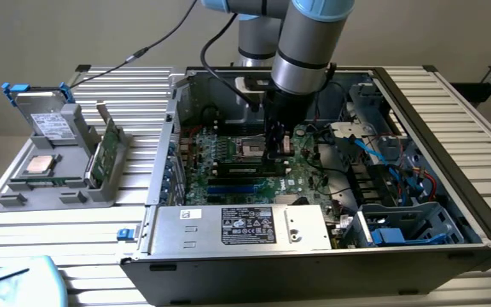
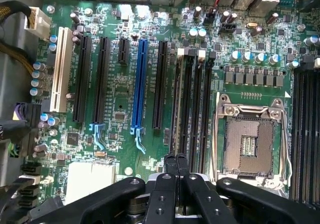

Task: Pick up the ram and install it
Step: 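Press down the ram until it locks into place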

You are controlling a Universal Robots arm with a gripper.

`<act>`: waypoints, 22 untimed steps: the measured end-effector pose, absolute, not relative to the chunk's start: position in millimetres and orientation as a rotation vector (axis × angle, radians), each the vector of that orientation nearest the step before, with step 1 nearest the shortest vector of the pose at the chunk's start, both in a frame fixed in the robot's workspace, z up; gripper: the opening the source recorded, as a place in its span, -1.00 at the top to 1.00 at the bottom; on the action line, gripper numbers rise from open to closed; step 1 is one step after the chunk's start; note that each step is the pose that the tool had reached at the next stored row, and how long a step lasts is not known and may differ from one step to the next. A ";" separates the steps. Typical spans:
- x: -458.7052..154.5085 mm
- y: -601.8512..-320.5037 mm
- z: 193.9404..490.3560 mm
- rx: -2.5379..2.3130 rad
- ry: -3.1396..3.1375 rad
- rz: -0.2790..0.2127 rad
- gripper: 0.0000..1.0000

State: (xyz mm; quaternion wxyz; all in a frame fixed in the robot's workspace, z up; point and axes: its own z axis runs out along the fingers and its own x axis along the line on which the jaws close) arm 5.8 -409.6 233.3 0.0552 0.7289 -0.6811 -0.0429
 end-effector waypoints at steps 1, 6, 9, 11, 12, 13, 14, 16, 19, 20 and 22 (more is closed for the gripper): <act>5.8 -409.6 233.0 2.213 -2.068 -0.130 0.79; 5.8 -409.6 231.5 2.213 -2.068 -0.130 0.79; 5.8 -409.6 230.4 2.212 -2.067 -0.130 0.79; 5.9 -409.5 229.7 2.212 -2.067 -0.129 0.79; 5.9 -409.6 229.4 2.212 -2.067 -0.129 0.79; 5.8 -409.6 229.0 2.212 -2.067 -0.129 0.79; 5.8 -409.6 228.6 2.212 -2.067 -0.129 0.79; 5.9 -409.6 227.9 2.212 -2.067 -0.128 0.79; 5.8 -409.6 226.5 2.211 -2.066 -0.127 0.79; 5.9 -409.5 225.9 2.211 -2.066 -0.126 0.79; 5.8 -409.6 225.1 2.210 -2.065 -0.125 0.79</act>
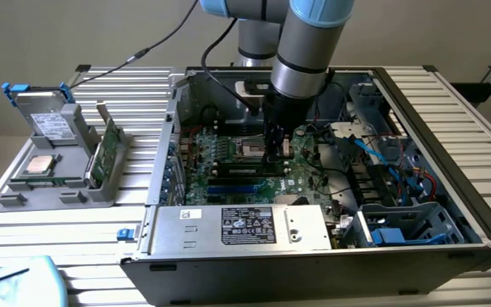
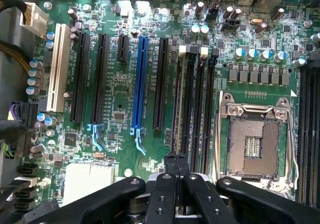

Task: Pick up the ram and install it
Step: 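Press down the ram until it locks into place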

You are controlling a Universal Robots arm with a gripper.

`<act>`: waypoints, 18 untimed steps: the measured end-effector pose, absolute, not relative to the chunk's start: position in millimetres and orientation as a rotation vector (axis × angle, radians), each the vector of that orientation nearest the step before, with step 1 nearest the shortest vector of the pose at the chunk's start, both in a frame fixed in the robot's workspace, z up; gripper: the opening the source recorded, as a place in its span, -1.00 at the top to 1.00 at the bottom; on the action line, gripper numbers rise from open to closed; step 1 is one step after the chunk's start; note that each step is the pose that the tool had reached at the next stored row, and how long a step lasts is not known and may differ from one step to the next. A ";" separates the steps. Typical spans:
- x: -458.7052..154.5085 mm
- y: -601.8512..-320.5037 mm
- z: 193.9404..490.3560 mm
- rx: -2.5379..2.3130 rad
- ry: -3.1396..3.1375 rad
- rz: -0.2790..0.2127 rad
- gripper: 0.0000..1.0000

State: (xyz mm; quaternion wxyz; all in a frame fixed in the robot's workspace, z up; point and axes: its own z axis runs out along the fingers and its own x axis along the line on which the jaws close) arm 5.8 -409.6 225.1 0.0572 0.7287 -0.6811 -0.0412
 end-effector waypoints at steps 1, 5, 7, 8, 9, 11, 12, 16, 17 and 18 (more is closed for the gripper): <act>5.8 -409.6 225.1 2.210 -2.065 -0.125 0.79; 5.8 -409.5 225.6 2.210 -2.066 -0.126 0.79; 4.6 -409.2 229.6 2.210 -2.066 -0.126 0.79; 3.5 -409.3 232.5 2.210 -2.066 -0.125 0.79; 2.2 -409.2 234.3 2.210 -2.066 -0.125 0.79; -1.2 -408.7 236.2 2.210 -2.066 -0.125 0.79; -3.4 -408.4 236.5 2.210 -2.066 -0.124 0.79; -13.0 -407.3 236.6 2.209 -2.066 -0.119 0.79; -15.6 -406.9 236.6 2.208 -2.065 -0.116 0.79; -17.8 -406.5 236.6 2.208 -2.065 -0.114 0.79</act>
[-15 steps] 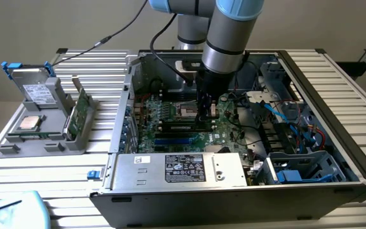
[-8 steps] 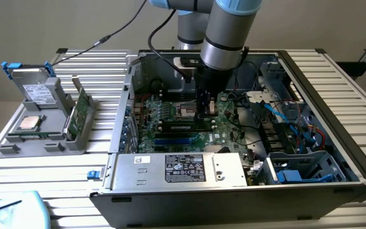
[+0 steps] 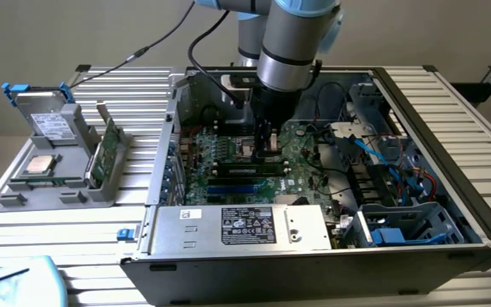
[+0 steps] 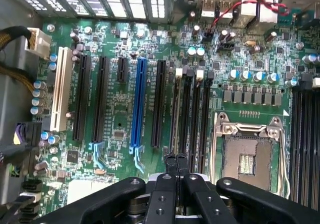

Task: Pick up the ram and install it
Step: 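Press down the ram until it locks into place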

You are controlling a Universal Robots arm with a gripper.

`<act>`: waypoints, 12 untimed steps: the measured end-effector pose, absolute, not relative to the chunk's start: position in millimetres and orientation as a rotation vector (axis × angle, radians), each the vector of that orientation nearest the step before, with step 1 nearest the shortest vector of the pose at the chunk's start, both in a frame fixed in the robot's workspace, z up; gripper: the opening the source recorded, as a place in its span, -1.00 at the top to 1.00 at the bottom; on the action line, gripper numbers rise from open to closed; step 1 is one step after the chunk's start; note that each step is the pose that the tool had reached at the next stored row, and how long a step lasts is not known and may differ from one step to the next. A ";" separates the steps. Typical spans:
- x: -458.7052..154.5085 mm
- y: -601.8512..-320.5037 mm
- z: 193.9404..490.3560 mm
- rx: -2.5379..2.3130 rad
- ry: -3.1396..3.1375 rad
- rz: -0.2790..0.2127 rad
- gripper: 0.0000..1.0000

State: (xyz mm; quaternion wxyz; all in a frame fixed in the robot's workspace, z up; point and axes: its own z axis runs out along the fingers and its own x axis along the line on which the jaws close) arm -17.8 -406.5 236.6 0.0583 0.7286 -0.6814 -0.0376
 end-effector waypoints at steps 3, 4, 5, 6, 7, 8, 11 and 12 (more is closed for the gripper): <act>-24.1 -405.5 236.6 2.205 -2.063 -0.107 0.79; -25.7 -405.2 236.6 2.204 -2.062 -0.106 0.79; -26.5 -405.2 236.5 2.203 -2.062 -0.104 0.79; -26.8 -405.2 236.5 2.202 -2.061 -0.102 0.79; -26.9 -405.2 236.0 2.202 -2.060 -0.101 0.79; -26.9 -405.2 235.3 2.201 -2.060 -0.099 0.79; -27.1 -405.1 232.2 2.197 -2.057 -0.092 0.79; -27.1 -405.0 231.2 2.195 -2.056 -0.089 0.79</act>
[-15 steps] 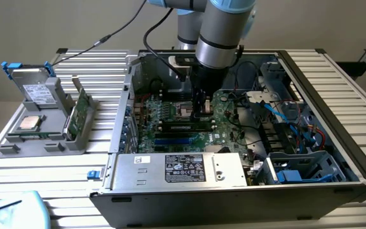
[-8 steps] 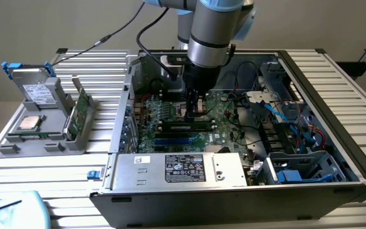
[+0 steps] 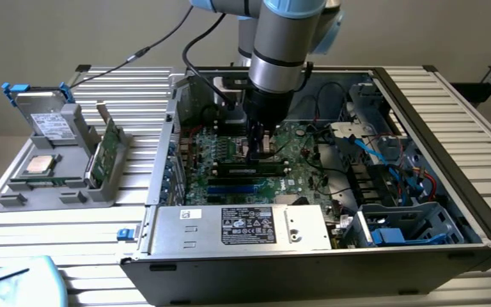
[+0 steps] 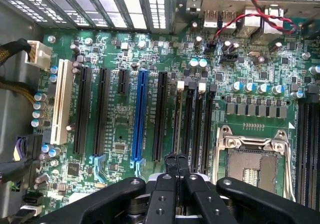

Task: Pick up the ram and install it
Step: 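Press down the ram until it locks into place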

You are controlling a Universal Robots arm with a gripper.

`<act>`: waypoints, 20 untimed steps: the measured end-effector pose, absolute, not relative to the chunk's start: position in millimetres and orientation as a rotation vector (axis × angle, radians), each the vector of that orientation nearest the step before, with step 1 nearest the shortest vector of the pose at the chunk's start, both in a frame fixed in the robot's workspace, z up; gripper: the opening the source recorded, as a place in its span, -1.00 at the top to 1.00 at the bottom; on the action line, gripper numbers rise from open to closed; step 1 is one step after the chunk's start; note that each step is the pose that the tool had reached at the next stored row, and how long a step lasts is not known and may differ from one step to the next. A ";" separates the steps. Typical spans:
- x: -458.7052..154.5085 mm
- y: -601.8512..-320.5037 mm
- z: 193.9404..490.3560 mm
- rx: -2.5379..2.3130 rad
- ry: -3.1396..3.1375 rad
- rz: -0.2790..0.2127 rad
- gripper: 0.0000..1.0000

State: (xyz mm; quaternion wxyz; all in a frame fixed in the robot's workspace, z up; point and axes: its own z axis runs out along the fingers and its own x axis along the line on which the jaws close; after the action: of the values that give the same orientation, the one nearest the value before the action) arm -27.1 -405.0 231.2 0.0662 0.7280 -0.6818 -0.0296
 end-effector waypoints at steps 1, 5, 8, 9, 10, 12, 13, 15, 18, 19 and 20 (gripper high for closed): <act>-27.2 -404.9 230.2 2.194 -2.055 -0.086 0.79; -27.4 -404.6 226.5 2.185 -2.049 -0.071 0.79; -27.4 -403.9 223.2 2.178 -2.044 -0.058 0.79; -27.4 -403.6 222.3 2.175 -2.042 -0.054 0.79; -27.4 -403.2 222.2 2.174 -2.041 -0.051 0.79; -27.4 -403.0 222.8 2.173 -2.040 -0.050 0.79; -27.3 -402.8 224.6 2.174 -2.042 -0.050 0.79; -27.3 -402.8 229.7 2.174 -2.041 -0.050 0.79; -27.4 -402.9 237.4 2.173 -2.041 -0.050 0.79; -27.4 -402.9 239.7 2.174 -2.041 -0.050 0.79; -27.2 -403.2 241.9 2.174 -2.040 -0.050 0.79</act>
State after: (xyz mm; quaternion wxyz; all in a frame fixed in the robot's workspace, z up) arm -27.2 -403.2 241.9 0.0799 0.7268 -0.6820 -0.0167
